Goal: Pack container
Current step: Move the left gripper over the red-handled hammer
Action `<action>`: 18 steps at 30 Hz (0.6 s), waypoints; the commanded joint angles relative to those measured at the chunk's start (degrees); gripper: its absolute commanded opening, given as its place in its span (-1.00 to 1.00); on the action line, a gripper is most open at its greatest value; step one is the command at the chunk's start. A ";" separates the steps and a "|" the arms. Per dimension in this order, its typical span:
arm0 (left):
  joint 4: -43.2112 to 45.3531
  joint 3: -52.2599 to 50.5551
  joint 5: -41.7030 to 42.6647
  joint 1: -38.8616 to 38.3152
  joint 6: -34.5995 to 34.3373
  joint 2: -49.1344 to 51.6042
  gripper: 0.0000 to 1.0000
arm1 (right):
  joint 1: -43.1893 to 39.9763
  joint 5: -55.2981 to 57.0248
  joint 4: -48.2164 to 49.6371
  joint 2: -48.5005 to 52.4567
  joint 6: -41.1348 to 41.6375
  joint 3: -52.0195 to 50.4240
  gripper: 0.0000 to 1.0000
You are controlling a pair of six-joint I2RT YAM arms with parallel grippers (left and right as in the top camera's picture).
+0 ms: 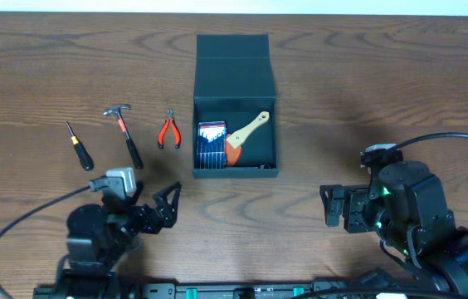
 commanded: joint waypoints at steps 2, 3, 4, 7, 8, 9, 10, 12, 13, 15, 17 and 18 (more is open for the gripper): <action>-6.91 9.57 -7.67 -0.07 3.30 5.70 0.97 | -0.44 0.07 0.00 -0.07 -0.72 -0.17 0.98; -9.07 11.72 -9.55 -0.07 3.87 7.30 0.97 | -0.44 0.07 0.00 -0.07 -0.72 -0.17 0.98; -11.13 13.73 -11.65 -0.07 4.02 8.92 0.97 | -0.44 0.09 -0.02 -0.07 -0.72 -0.17 0.98; -14.45 17.75 -16.02 -0.07 4.02 13.27 0.97 | -0.44 0.07 0.00 -0.07 -0.72 -0.17 0.98; -14.19 18.29 -15.98 -0.07 4.00 14.43 0.97 | -0.44 0.07 0.00 -0.07 -0.74 -0.17 0.98; -13.53 18.40 -15.98 -0.07 3.98 15.23 0.97 | -0.44 0.09 -0.02 -0.07 -0.72 -0.17 0.99; -12.96 18.40 -16.09 -0.07 4.02 15.98 0.97 | -0.44 0.07 0.00 -0.07 -0.72 -0.17 0.98; -11.21 18.40 -16.96 -0.07 3.96 17.42 0.97 | -0.44 0.07 0.00 -0.07 -0.72 -0.17 0.98; -10.27 18.40 -16.96 -0.07 3.96 18.16 0.97 | -0.44 0.07 0.00 -0.07 -0.72 -0.17 0.98; -8.90 18.40 -16.83 -0.07 3.96 19.32 0.97 | -0.44 0.07 0.00 -0.07 -0.72 -0.17 0.98; -7.56 18.40 -16.83 -0.07 3.98 20.26 0.97 | -0.44 0.09 0.00 -0.07 -0.72 -0.17 0.99; -7.02 18.40 -16.81 -0.07 3.96 20.52 0.97 | -0.44 0.09 0.00 -0.07 -0.74 -0.17 0.98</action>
